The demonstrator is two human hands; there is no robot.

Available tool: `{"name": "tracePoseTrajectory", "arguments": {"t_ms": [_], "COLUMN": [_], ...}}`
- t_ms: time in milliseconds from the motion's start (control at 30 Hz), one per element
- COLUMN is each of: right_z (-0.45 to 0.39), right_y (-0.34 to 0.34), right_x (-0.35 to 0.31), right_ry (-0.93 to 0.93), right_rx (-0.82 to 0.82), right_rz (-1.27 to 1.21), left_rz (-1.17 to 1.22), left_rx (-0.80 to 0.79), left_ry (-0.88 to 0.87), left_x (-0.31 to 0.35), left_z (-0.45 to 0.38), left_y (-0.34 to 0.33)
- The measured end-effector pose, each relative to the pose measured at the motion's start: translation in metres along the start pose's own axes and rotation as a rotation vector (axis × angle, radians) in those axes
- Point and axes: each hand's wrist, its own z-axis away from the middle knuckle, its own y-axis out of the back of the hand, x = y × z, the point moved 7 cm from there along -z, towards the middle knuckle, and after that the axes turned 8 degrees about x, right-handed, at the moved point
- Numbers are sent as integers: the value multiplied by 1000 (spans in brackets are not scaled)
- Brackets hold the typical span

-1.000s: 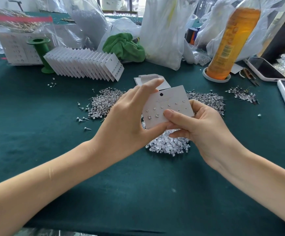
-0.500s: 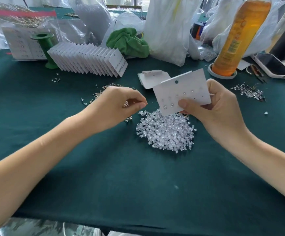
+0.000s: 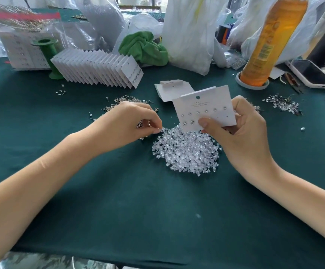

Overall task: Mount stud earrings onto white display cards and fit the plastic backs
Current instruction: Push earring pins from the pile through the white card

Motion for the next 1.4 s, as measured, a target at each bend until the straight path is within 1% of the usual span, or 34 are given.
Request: {"name": "tracePoseTrajectory", "arguments": {"t_ms": [300, 467, 567, 667, 767, 833, 900, 967, 1100, 1167, 1400], "right_z": [-1, 0, 1, 3, 6, 10, 12, 11, 2, -1, -1], "right_y": [0, -1, -2, -3, -6, -9, -10, -9, -1, 1, -3], "right_x": [5, 6, 4, 1, -9, -14, -16, -16, -4, 0, 2], "right_ry": [6, 14, 43, 98, 240, 323, 358, 338, 156, 104, 66], "right_rx": [-27, -37, -59, -74, -112, -138, -144, -134, -57, -36, -53], "right_rz": [38, 59, 59, 71, 117, 141, 153, 147, 112, 95, 92], "left_rz": [25, 128, 300, 450, 547, 567, 556, 553, 515, 485, 426], "left_rx": [77, 91, 72, 56, 62, 47, 22, 11, 3, 6, 10], "left_ry": [-18, 100, 217, 290, 340, 356, 361, 363, 334, 320, 308], "left_x": [5, 0, -5, -9, -13, -15, -17, -18, -16, -16, -13], "left_z": [0, 1, 1, 0, 0, 0, 0, 1, 1, 1, 2], "left_y": [6, 8, 5, 4, 3, 1, -3, -5, -6, -5, -5]}}
